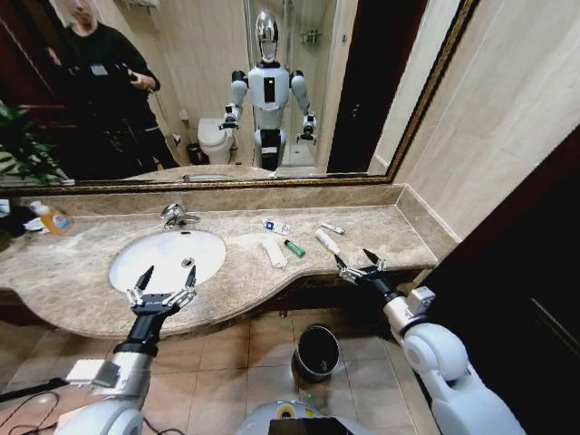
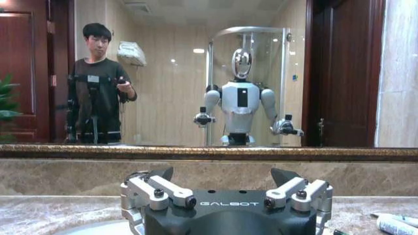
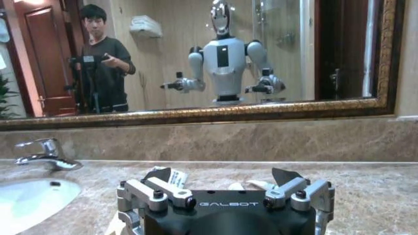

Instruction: Pick up the trash from the sink and place it in the trash bin.

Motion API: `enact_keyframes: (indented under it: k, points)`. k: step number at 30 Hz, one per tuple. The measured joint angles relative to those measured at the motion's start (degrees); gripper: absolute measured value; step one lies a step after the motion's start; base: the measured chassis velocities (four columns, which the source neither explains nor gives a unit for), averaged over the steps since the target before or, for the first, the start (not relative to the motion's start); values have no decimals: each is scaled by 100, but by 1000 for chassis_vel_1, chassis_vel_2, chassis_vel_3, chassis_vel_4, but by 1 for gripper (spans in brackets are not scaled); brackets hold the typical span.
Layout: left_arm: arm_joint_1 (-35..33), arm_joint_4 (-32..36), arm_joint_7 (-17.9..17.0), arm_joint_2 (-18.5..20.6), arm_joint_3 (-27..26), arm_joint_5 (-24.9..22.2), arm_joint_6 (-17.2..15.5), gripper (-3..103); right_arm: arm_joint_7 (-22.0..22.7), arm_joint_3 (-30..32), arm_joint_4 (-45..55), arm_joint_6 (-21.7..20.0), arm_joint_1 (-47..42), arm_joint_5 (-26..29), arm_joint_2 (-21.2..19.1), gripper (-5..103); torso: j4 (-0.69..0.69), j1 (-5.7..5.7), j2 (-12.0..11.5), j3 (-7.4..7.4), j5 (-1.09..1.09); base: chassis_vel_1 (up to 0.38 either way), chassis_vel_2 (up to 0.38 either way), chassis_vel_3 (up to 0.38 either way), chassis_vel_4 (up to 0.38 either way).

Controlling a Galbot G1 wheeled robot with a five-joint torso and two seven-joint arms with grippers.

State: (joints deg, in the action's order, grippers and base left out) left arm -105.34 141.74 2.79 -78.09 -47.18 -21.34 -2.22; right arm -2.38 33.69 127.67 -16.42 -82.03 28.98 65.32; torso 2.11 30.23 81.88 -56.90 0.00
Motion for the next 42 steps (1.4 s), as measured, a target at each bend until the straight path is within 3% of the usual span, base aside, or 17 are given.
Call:
enact_keyframes:
  k: [6,11,19,22,29,34,38,42]
  points:
    - [0,0,0,0,0,0,0,100,335,-95,-47,7,-9,119,-84,100,0,0,0,0,0,0,0,0,0]
    - [0,0,0,0,0,0,0,100,106,-62,-14,5,-64,44,-137,100,0,0,0,0,0,0,0,0,0]
    - [0,0,0,0,0,0,0,100,146,-123,-526,576,155,-334,-185,100,0,0,0,0,1,0,0,0,0]
    - [0,0,0,0,0,0,0,100,207,-153,-383,235,116,1,-270,100,-1,0,0,0,-1,0,0,0,0]
    - [0,0,0,0,0,0,0,100,26,-254,-650,34,443,263,-561,100,-1,0,0,0,0,0,0,0,0]
    - [0,0,0,0,0,0,0,100,-584,-327,-1272,-129,1145,655,-1016,100,0,0,0,0,1,0,0,0,0]
    - [0,0,0,0,0,0,0,100,-769,-490,-1666,-217,1687,840,-1274,100,0,0,0,0,-1,0,0,0,0]
    - [0,0,0,0,0,0,0,100,-645,-816,-1998,-238,2090,1053,-1358,100,0,0,0,0,-1,0,0,0,0]
